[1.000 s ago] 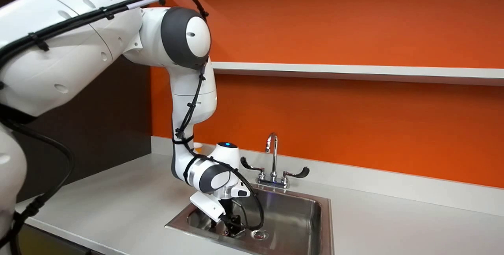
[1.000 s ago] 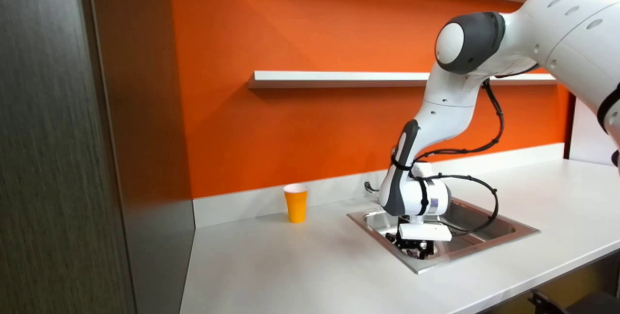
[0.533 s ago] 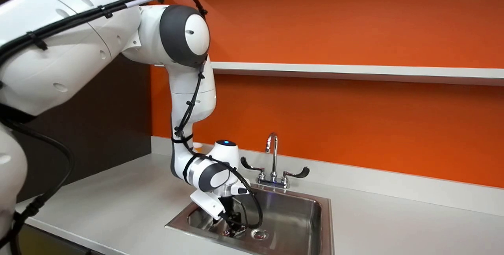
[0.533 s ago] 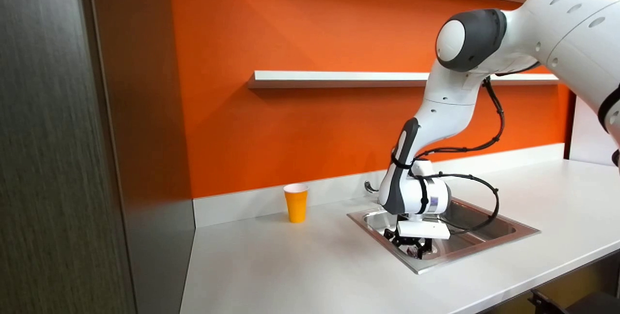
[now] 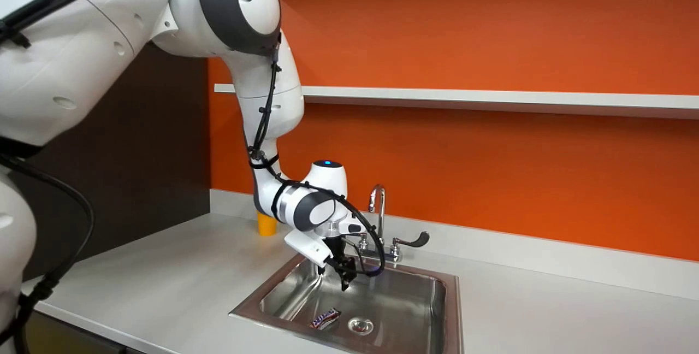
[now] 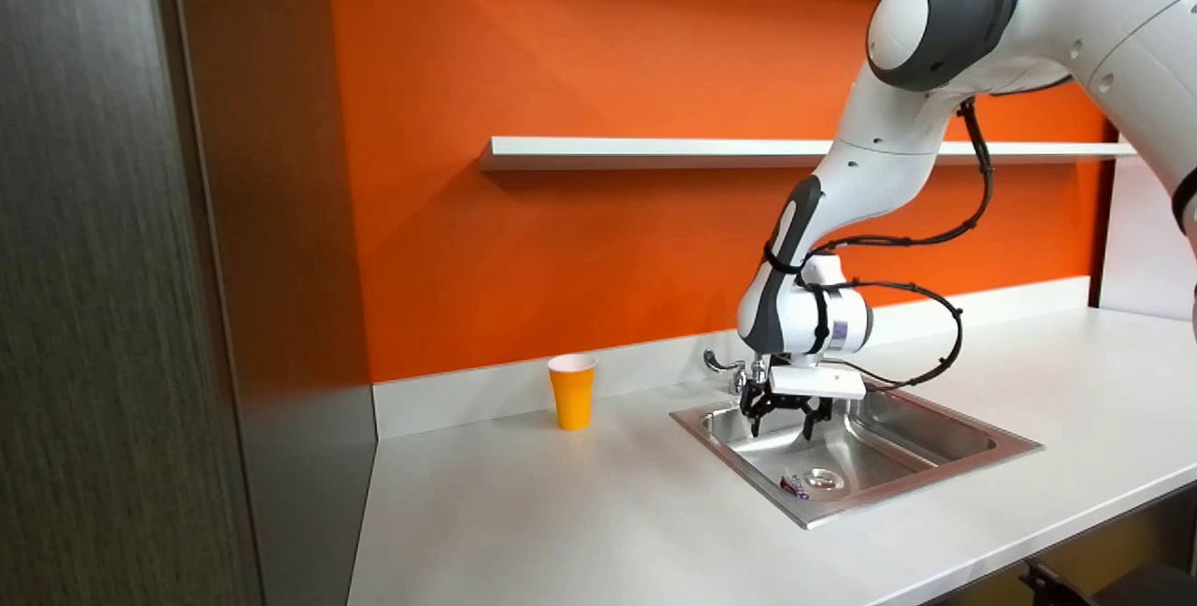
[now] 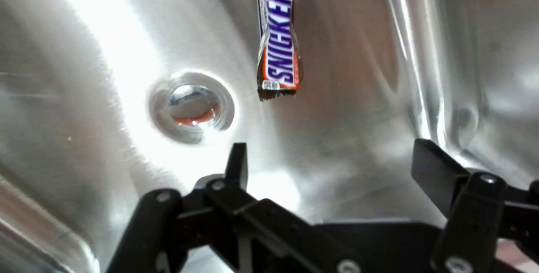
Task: Put the brown packet in the sink.
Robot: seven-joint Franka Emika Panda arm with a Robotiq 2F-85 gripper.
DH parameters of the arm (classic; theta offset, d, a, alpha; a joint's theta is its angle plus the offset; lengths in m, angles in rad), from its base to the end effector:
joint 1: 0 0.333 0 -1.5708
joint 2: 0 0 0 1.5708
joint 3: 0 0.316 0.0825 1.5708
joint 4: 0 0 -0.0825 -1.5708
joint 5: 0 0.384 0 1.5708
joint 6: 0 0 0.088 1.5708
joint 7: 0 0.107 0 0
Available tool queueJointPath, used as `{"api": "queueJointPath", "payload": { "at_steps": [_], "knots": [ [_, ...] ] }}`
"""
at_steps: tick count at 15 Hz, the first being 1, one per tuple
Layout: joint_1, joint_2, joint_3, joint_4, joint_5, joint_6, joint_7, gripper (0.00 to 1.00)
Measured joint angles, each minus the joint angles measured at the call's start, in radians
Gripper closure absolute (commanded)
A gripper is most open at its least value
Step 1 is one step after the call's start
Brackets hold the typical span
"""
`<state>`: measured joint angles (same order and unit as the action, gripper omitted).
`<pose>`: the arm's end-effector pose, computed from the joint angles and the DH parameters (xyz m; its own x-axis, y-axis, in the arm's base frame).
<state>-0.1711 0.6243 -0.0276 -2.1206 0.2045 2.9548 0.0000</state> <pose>0.5691 -0.1286 0.1324 0.9035 -0.3771 0.2038 -0.3723 -0.9260 -0.0627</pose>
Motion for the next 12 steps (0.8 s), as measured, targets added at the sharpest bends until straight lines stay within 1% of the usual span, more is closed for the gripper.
{"api": "queueJointPath", "payload": {
  "at_steps": [2,6,12],
  "knots": [
    [0.003,-0.035,-0.02,-0.001,-0.015,-0.044,0.0,0.0],
    [0.009,-0.1,-0.047,-0.011,-0.049,-0.167,0.0,0.0],
    [0.028,-0.217,-0.05,-0.069,-0.067,-0.323,0.0,0.0]
  ]
}}
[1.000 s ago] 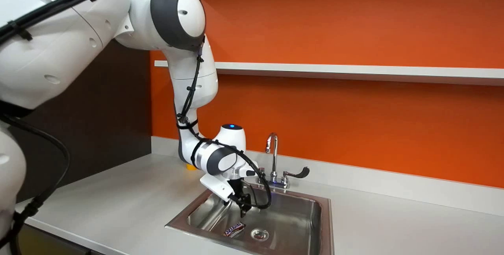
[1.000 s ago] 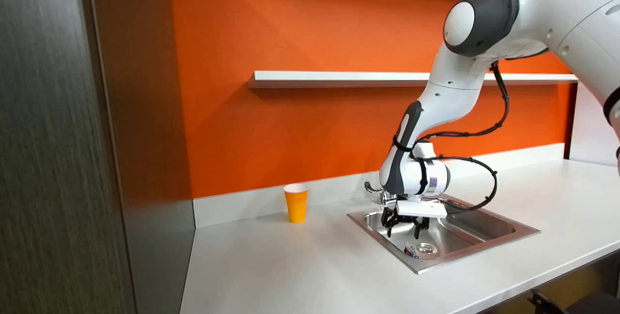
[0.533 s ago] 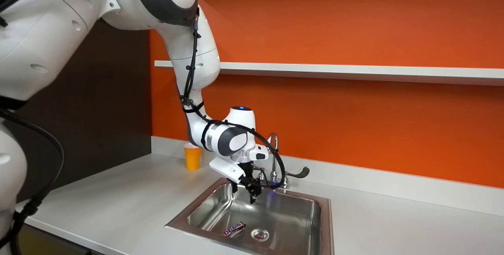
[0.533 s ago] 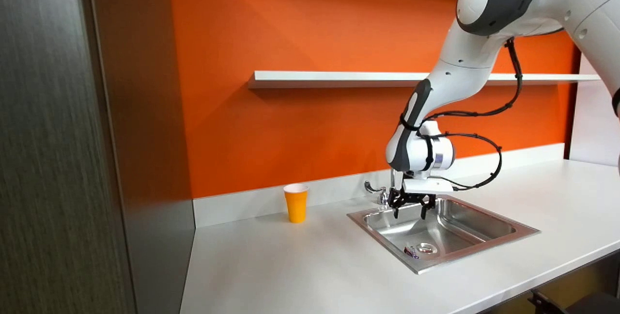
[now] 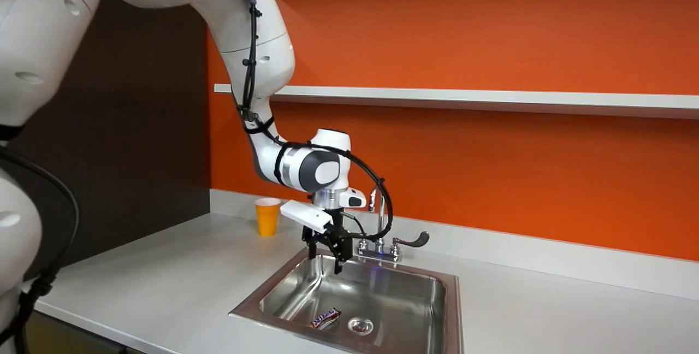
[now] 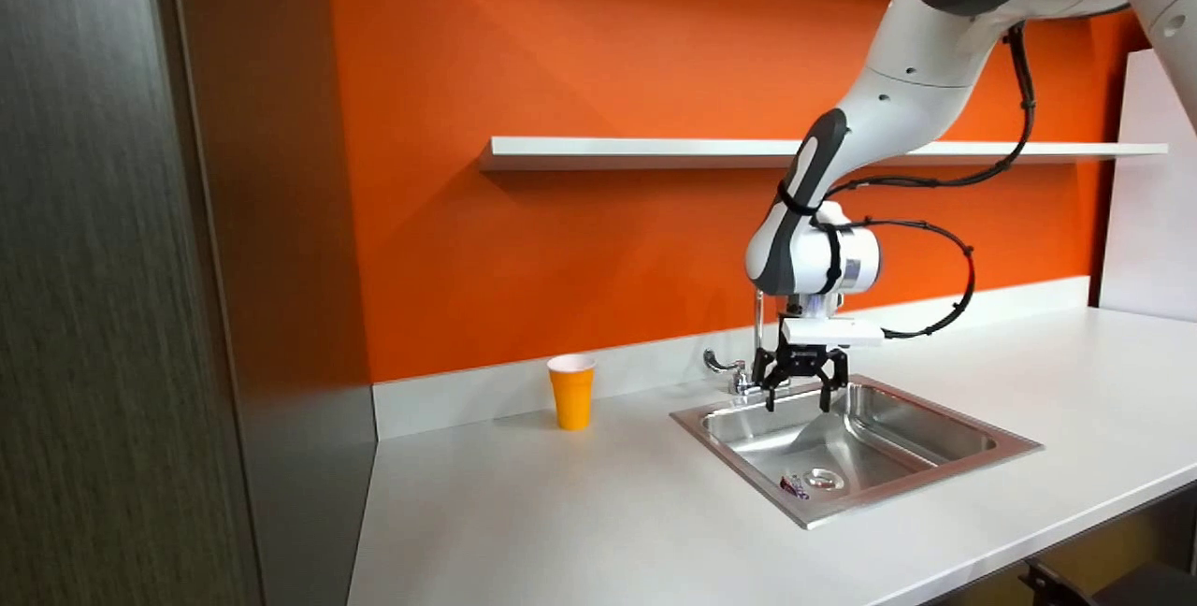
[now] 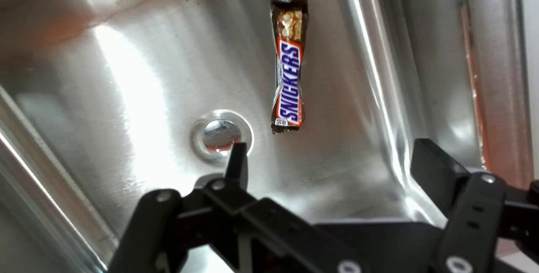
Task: Put the brown packet in the sink.
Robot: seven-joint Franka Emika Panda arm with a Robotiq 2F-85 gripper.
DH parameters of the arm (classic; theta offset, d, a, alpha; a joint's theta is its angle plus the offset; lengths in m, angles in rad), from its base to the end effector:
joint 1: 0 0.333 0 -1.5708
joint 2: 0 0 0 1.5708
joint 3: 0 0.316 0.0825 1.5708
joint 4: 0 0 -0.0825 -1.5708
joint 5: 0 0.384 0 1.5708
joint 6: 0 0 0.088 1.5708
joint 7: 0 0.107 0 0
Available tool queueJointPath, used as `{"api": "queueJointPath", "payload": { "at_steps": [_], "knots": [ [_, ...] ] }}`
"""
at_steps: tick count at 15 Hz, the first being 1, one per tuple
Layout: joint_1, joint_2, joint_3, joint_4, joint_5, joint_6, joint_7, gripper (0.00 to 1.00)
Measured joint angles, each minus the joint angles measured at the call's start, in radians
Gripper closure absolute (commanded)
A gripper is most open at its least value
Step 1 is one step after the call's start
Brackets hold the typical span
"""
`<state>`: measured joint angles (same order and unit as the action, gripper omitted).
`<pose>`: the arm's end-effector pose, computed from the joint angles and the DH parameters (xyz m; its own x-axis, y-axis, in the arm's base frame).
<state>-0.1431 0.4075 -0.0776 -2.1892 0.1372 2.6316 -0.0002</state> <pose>0.5478 -0.1268 0.2016 0.9445 -0.3265 0.0354 -0.3251 -0.9448 -0.0406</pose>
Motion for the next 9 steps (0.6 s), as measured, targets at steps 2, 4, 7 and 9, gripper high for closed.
{"api": "queueJointPath", "payload": {
  "at_steps": [2,4,7,9],
  "knots": [
    [0.009,-0.05,0.002,-0.037,0.0,-0.026,-0.001,0.0],
    [0.014,-0.104,0.01,-0.081,0.002,-0.039,-0.002,0.0],
    [0.014,-0.201,0.028,-0.16,0.047,-0.056,-0.019,0.0],
    [0.014,-0.272,0.039,-0.213,0.1,-0.067,-0.044,0.0]
  ]
}}
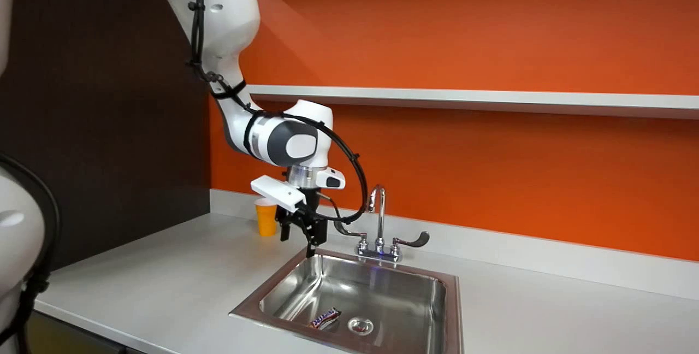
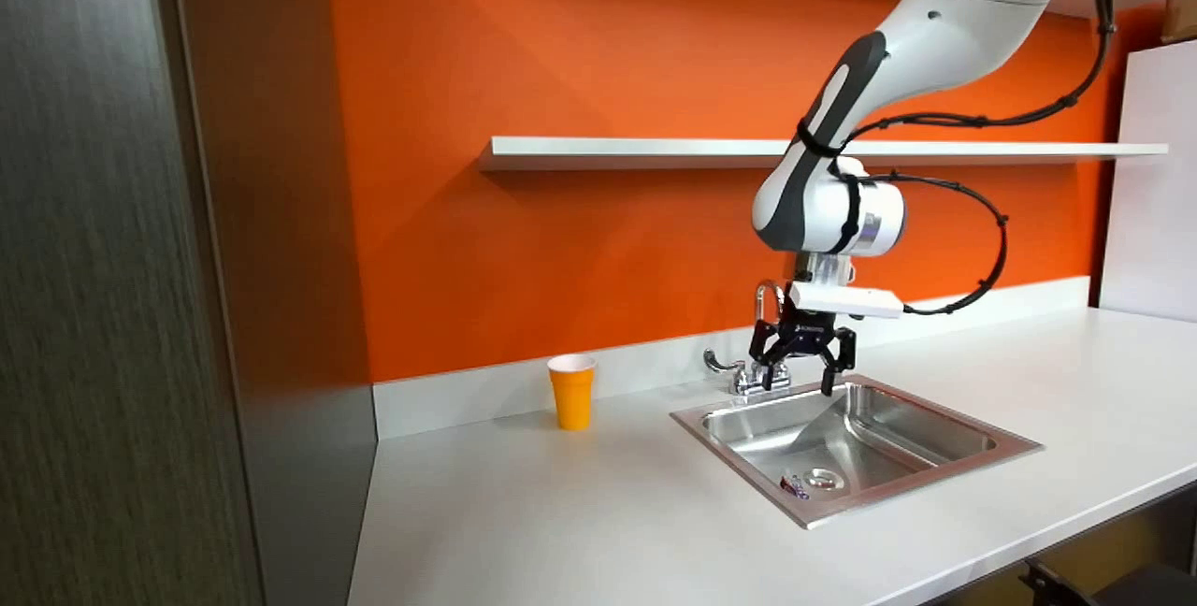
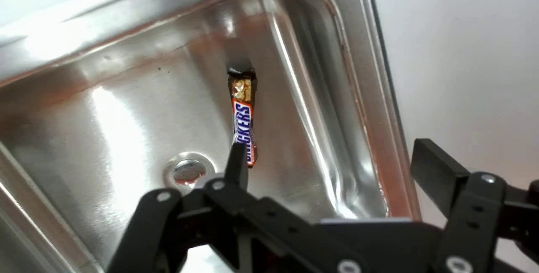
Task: Put the brown packet in the sink.
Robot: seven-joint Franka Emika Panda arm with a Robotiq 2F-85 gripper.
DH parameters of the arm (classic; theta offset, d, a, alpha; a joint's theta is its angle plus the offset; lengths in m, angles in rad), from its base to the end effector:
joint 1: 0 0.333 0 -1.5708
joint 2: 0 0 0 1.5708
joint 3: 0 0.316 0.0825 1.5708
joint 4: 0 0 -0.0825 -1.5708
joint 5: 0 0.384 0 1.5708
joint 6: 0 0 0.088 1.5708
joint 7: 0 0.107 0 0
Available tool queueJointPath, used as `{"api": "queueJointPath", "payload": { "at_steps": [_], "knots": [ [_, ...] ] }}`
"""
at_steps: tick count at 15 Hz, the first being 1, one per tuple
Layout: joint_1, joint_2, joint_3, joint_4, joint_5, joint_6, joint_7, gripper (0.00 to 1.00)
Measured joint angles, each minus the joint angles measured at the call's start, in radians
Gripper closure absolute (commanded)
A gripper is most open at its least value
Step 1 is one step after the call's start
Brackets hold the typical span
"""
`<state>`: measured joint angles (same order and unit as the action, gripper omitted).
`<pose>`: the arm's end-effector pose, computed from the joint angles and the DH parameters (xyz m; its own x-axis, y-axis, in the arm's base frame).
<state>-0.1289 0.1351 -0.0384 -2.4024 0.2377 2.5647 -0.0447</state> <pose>0.4932 -0.0872 0.2611 0.9486 -0.3157 0.0207 -0.3106 -0.9419 -0.1280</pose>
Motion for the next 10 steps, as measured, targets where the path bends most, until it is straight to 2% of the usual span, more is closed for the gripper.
{"api": "queueJointPath", "payload": {
  "at_steps": [5,10],
  "knots": [
    [0.011,-0.181,0.002,-0.127,0.121,-0.009,-0.071,0.0],
    [0.042,-0.329,-0.02,-0.223,0.129,-0.02,-0.074,0.0]
  ]
}}
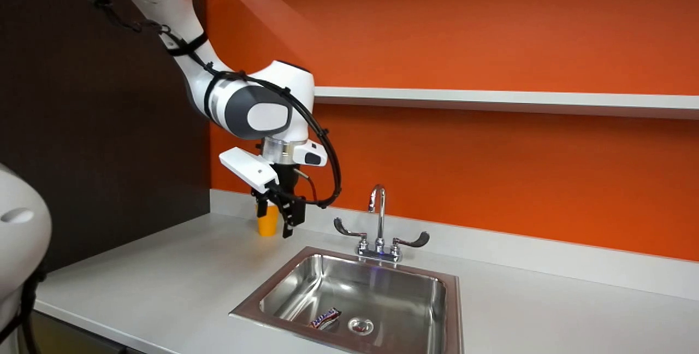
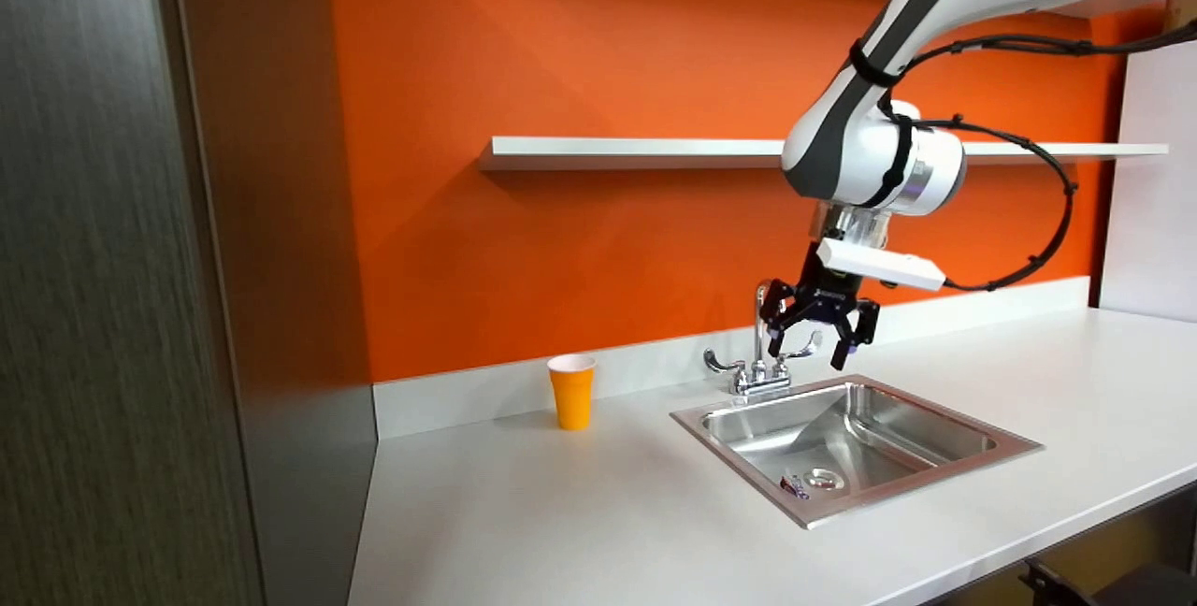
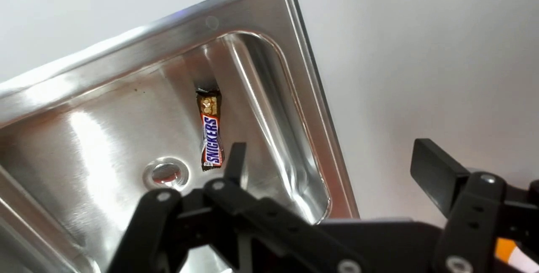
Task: Put the brown packet in the sink.
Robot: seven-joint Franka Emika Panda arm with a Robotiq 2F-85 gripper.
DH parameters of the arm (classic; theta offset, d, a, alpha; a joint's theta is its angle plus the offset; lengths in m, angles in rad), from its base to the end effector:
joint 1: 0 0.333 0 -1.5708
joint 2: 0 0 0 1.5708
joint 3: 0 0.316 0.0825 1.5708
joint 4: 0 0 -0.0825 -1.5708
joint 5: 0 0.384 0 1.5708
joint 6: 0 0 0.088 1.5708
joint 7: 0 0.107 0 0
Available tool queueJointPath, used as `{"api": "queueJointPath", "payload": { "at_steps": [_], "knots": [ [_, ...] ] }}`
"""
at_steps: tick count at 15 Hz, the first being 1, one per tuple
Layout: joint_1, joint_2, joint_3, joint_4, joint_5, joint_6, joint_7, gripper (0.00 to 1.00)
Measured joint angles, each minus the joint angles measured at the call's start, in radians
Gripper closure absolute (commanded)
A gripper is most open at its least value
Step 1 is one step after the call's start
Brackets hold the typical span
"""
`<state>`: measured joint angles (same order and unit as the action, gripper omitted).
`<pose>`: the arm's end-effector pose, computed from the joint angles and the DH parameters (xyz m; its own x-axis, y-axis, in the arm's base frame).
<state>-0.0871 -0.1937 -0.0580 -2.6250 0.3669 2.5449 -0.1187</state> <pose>0.4269 -0.0664 0.3246 0.9407 -0.3236 0.1022 -0.2935 -0.9269 -0.2338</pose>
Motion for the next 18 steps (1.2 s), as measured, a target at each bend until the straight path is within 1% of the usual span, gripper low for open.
{"api": "queueJointPath", "payload": {
  "at_steps": [4,18],
  "knots": [
    [0.008,-0.052,-0.009,-0.032,0.0,0.0,0.0,0.0],
    [0.009,-0.053,-0.01,-0.036,0.0,0.0,0.0,0.0]
  ]
}}
